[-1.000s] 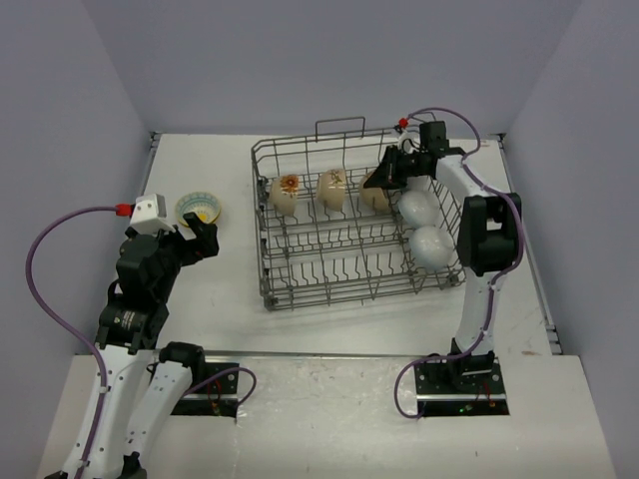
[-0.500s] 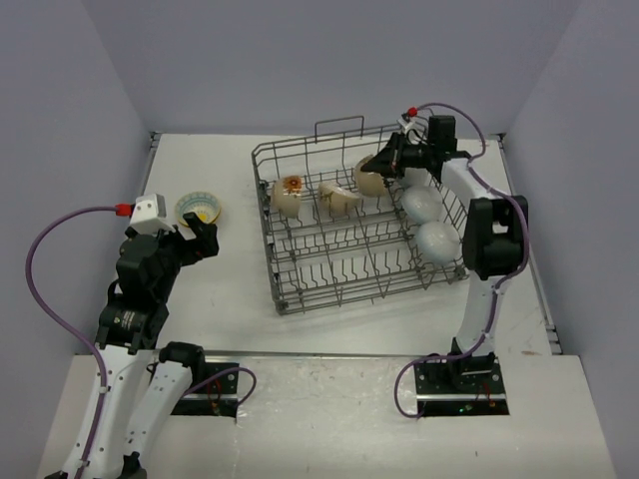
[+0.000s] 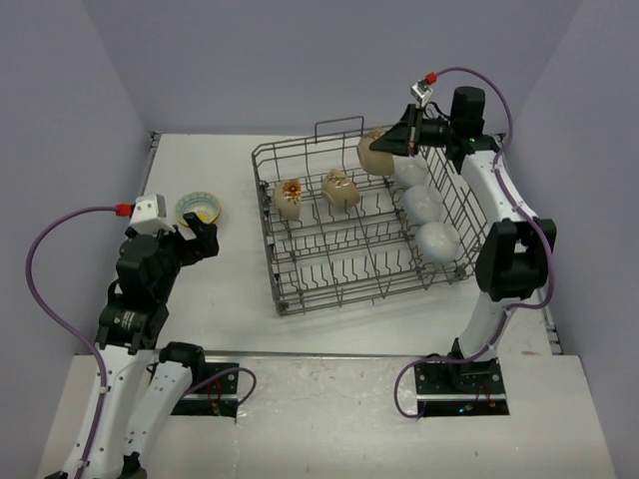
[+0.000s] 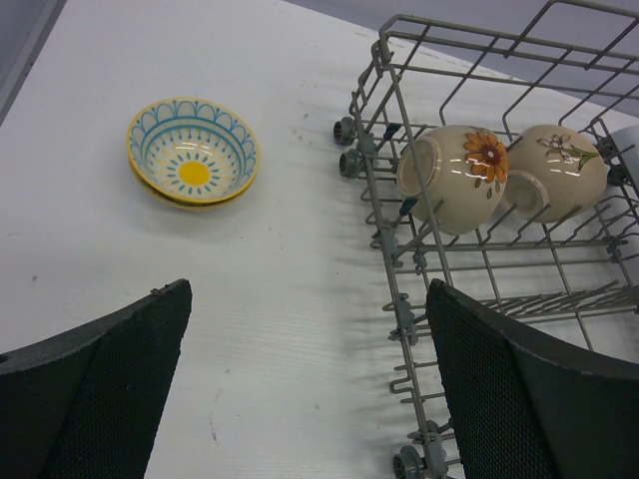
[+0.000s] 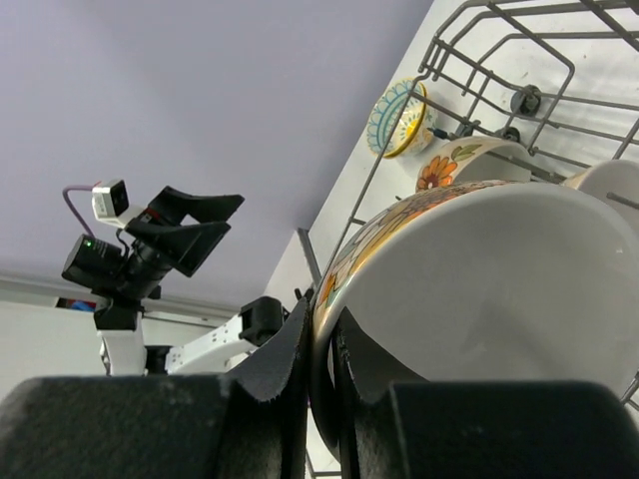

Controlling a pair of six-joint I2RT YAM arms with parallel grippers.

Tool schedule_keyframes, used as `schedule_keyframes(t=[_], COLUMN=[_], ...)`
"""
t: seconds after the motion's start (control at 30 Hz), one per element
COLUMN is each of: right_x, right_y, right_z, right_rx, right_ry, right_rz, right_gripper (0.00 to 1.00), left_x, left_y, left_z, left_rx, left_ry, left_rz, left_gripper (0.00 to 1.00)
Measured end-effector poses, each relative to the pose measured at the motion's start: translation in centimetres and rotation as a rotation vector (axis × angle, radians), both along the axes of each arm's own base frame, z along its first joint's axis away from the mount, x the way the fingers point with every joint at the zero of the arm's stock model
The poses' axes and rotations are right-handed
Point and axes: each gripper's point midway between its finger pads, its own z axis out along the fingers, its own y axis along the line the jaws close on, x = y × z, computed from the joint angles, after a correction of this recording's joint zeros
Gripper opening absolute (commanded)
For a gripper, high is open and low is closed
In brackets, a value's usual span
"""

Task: Unload the bowls from the dish rack

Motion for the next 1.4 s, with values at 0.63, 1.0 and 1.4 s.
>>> schedule_keyframes(t=[0.63, 1.0, 1.4], right_x=[-18.2, -22.4, -24.4], right_y=[8.8, 10.6, 9.5], right_z=[7.7, -5.3, -5.8], right_rx=[-0.271, -0.871, -0.908], right_ry=[-0.601, -1.148, -1.422], right_rz=[-0.012, 0.119, 0.241], right_gripper=[0.0, 0.0, 0.0], left_x=[0.7, 3.5, -0.3], left_y=[-2.8, -11.4, -25.1], left_z=[1.3, 14.0, 5.1], left_rx=[-0.048, -0.243, -0.184], left_ry=[0.037, -0.068, 0.266], left_rz=[-0.141, -0.54, -0.864], left_gripper=[1.0, 1.0, 0.99])
